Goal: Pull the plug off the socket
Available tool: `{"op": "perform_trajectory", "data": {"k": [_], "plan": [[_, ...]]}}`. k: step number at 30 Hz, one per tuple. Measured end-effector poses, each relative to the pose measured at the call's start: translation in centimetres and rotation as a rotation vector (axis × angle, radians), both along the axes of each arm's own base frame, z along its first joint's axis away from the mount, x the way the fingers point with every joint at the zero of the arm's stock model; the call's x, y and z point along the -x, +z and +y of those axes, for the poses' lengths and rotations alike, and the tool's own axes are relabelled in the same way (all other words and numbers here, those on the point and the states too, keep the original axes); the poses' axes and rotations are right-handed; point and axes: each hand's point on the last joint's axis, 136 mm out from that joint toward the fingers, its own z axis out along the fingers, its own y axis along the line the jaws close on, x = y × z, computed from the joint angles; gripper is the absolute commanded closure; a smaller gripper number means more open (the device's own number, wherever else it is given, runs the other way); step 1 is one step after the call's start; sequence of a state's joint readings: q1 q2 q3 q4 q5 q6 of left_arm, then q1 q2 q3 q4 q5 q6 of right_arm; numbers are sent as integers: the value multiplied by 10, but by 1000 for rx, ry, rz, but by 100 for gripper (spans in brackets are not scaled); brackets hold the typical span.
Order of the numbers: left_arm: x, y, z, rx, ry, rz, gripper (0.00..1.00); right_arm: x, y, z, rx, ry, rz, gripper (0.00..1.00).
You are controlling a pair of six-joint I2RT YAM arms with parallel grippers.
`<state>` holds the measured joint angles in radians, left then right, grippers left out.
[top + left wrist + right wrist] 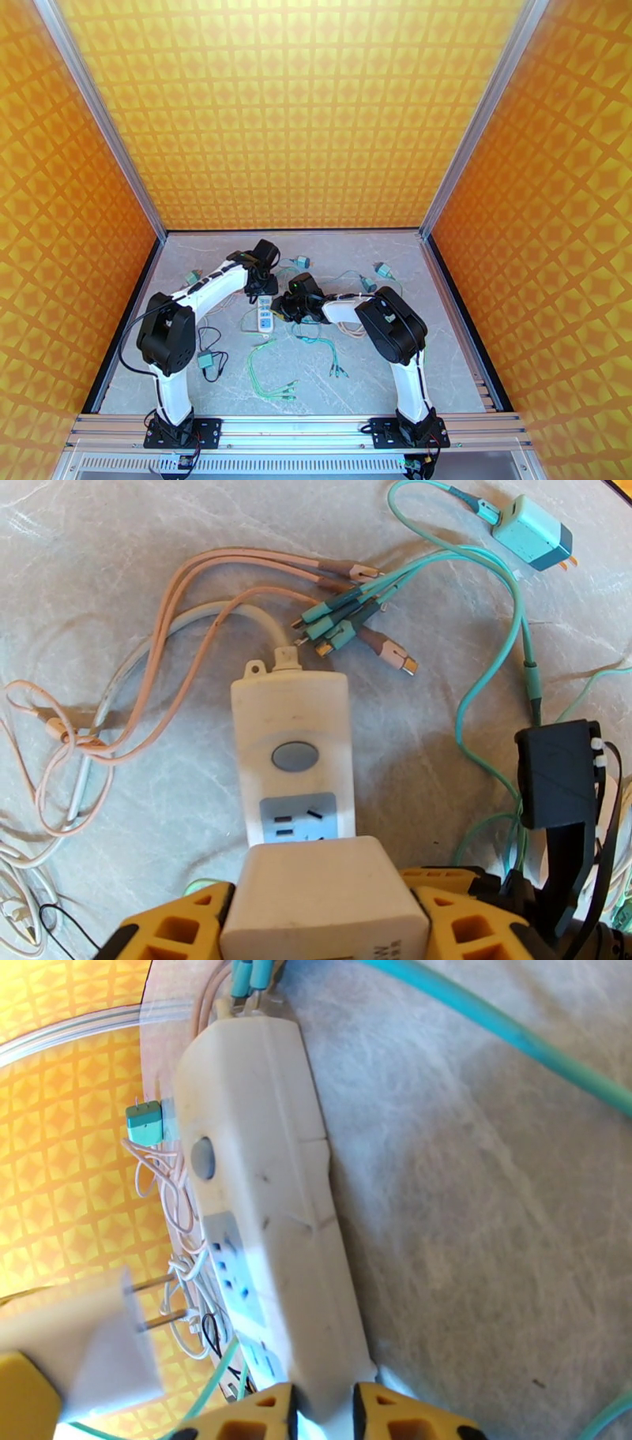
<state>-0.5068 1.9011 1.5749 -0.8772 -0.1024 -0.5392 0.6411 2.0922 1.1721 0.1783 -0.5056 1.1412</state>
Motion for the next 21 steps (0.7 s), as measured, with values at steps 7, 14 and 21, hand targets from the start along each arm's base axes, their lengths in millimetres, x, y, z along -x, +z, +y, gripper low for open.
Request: {"op": "perform_trajectory", "data": {"k": [7, 14, 21], "plan": [[3, 44, 22, 21, 23, -71, 62, -3, 5, -2, 72, 46, -35, 65], [23, 67, 48, 35, 57, -118, 62, -23, 46, -13, 210, 87, -186, 56], [54, 42, 66, 0, 65, -58, 60, -45, 129, -45, 295, 31, -434, 47]]}}
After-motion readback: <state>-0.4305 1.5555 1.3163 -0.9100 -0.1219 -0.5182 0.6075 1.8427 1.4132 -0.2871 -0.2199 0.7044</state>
